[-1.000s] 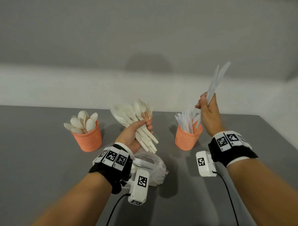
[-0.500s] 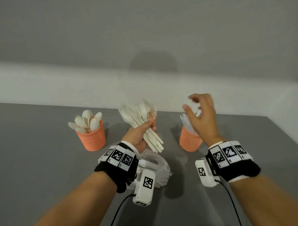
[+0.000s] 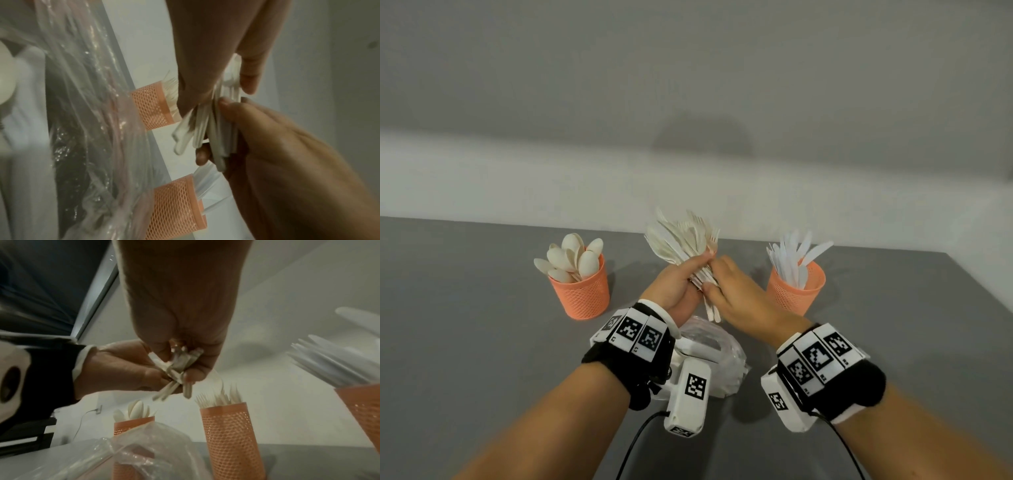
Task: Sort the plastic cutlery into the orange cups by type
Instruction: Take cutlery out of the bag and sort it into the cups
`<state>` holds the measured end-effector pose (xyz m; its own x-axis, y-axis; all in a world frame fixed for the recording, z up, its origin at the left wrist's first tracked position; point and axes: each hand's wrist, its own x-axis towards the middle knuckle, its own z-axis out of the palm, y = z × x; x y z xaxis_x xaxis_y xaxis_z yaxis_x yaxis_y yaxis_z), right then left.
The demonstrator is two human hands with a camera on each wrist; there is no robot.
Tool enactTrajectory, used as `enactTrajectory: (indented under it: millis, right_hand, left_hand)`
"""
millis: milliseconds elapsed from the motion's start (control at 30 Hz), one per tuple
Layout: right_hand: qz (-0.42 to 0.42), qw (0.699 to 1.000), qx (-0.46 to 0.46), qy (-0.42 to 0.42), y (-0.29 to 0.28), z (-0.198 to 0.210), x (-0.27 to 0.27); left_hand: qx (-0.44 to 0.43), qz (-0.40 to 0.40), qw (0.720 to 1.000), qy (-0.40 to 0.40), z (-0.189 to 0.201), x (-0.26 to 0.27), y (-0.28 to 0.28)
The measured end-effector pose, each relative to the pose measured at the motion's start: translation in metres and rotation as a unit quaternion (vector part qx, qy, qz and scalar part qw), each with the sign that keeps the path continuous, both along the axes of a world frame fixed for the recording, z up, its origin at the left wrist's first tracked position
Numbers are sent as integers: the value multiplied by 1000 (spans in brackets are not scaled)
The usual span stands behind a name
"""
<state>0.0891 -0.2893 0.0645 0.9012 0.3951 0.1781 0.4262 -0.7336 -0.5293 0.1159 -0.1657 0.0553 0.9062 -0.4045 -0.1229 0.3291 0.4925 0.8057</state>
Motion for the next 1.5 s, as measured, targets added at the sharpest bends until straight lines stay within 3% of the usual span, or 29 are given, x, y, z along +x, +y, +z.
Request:
enactTrajectory:
  millis: [200,367,567,733,1000,1267,1433,1500]
  right_hand:
    - [14,990,122,63,-2,3,-6]
    - [-28,982,129,136,-6,2,-4]
    - [-39,998,-40,43,-5,10,-6]
    - [-100,990,84,-54,-7,33,3]
    - [-132,990,45,-29,13,34,9]
    - [-171,981,-30,-83,16,44,2]
    - [-193,975,101,-41,14,41,10]
    - [-200,974,110,-12,12,39,13]
  left_hand:
    - [-14,37,999,-8,-5,-2,-2]
    - [-2,50,999,13,-7,-5,-6]
    - [30,103,992,70,-12,-2,-6]
    - [67,137,988,28,-9,-4,-9]
    - [206,182,958,-85,-7,-18,-21]
    - [278,206,931,-116,-8,-19,-27]
    - [300,198,924,-131,-12,-19,-29]
    - [295,208,924,-127,-13,-17,-28]
